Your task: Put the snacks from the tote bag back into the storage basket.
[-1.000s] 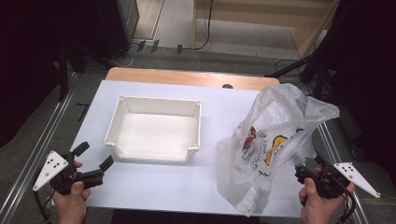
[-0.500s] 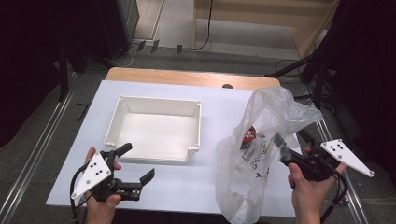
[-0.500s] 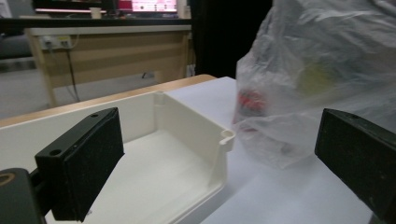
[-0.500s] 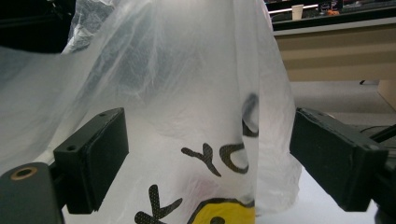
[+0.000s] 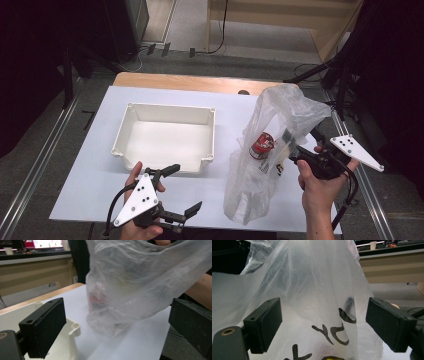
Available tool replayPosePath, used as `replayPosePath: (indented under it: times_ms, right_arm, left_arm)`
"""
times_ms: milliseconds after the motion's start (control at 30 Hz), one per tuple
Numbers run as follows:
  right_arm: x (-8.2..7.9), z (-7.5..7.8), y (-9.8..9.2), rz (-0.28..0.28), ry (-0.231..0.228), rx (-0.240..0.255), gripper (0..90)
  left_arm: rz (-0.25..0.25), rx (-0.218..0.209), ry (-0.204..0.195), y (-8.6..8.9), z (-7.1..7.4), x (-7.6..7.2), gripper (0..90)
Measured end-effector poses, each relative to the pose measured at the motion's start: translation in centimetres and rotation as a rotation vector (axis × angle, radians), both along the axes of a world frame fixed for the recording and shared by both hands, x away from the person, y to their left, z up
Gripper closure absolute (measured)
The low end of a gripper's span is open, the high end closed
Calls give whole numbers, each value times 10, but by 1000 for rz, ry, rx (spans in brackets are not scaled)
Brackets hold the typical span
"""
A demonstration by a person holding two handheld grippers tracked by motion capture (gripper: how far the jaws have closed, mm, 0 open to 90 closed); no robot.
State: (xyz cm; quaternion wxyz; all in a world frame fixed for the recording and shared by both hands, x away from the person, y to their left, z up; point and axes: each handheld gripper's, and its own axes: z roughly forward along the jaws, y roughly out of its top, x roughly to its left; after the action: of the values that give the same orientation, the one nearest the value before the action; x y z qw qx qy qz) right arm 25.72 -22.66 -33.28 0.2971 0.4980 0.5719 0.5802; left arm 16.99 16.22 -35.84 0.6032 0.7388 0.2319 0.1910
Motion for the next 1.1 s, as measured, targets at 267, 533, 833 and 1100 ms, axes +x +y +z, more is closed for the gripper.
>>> replayPosePath:
  times_ms: [267,533,833,1100]
  right_arm:
    - [9,3,6,-1,4,-1,146]
    - [14,2,6,-21,7,3,159]
    - [20,-4,5,-13,25,5,180]
    - [16,-6,4,35,4,25,307]
  left_arm:
    - [-94,8,-5,-23,0,-7,14]
    - [-177,-1,-50,-42,3,-15,14]
    - [-122,27,-85,-59,12,-11,228]
    - [-88,-26,-25,-59,24,7,736]
